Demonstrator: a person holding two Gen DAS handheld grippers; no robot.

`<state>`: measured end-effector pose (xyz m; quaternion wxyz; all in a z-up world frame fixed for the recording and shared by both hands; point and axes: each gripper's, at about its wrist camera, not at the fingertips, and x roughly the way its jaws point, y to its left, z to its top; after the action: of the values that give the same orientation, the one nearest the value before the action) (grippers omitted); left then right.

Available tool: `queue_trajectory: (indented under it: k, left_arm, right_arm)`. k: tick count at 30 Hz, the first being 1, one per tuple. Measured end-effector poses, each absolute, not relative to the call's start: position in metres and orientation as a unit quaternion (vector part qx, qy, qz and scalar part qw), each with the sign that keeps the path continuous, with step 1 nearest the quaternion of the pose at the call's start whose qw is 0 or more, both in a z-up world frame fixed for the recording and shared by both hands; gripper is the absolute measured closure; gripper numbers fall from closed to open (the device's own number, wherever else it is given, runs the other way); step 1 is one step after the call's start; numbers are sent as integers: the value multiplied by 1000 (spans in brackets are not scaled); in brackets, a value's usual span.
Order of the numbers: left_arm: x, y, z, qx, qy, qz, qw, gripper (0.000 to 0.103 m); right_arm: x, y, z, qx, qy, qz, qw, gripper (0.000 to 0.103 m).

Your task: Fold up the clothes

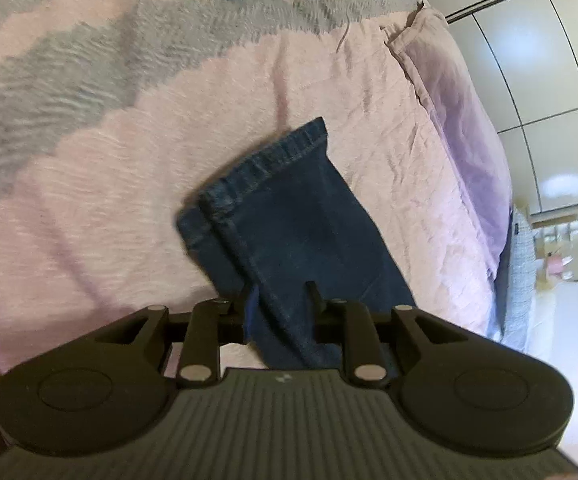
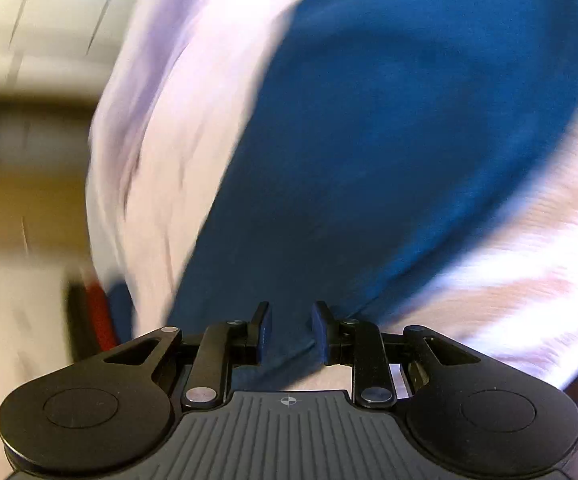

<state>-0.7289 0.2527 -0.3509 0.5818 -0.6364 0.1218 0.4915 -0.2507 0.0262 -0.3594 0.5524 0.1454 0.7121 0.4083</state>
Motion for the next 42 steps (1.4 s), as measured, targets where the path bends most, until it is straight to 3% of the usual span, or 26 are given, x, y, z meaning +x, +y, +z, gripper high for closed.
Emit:
queue_trajectory:
  k: [4, 9, 13, 42]
  left_arm:
    - [-720, 260, -360, -641, 126, 488, 579, 81]
    - [-718, 259, -367, -655, 122, 490, 563, 80]
    - [-719, 256, -366, -658, 105, 494, 558, 76]
    - [-731, 249, -397, -670, 21, 515, 534, 76]
  right_arm:
    - [-229, 6, -380, 238, 734, 350, 531, 77]
    - [-228, 7, -398, 273, 745, 324, 515, 77]
    - [-227, 9, -396, 263, 746, 334, 513, 77]
    - [-227, 33, -403, 245, 743, 314, 538, 77]
